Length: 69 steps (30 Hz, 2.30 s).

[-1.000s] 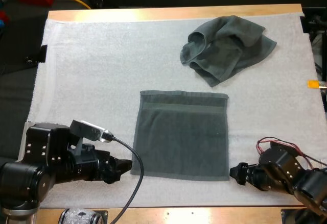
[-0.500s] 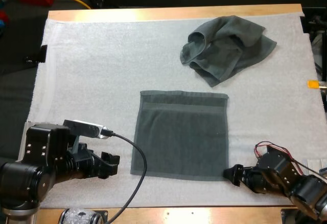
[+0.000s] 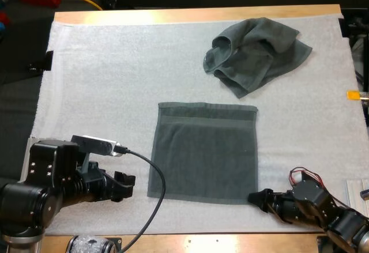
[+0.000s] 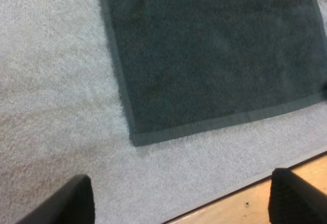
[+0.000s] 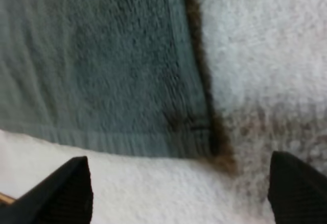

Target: Pick towel from pile, fold and stack

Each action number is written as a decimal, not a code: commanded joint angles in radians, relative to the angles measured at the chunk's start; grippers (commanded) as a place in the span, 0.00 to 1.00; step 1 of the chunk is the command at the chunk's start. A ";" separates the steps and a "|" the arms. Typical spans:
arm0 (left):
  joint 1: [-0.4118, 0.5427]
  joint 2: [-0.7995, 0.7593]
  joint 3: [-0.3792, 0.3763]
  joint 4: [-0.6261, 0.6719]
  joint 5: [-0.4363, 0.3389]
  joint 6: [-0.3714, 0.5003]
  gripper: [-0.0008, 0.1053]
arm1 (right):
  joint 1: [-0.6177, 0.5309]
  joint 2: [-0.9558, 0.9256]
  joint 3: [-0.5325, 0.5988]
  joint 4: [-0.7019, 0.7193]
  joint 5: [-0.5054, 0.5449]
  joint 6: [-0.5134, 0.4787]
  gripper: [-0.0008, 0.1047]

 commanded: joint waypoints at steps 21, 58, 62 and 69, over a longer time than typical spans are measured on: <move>-0.005 -0.002 -0.002 0.029 0.052 -0.010 0.65 | 0.000 0.316 0.013 -0.341 -0.079 0.107 0.68; -0.005 0.024 0.366 -0.222 0.135 -0.050 0.65 | 0.000 0.320 0.012 -0.293 -0.048 0.078 0.02; -0.005 0.053 0.415 -0.284 0.143 -0.069 0.65 | 0.000 0.320 0.012 -0.293 -0.052 0.077 0.02; -0.005 0.208 0.455 -0.386 0.142 -0.072 0.65 | 0.000 0.320 0.012 -0.293 -0.053 0.077 0.02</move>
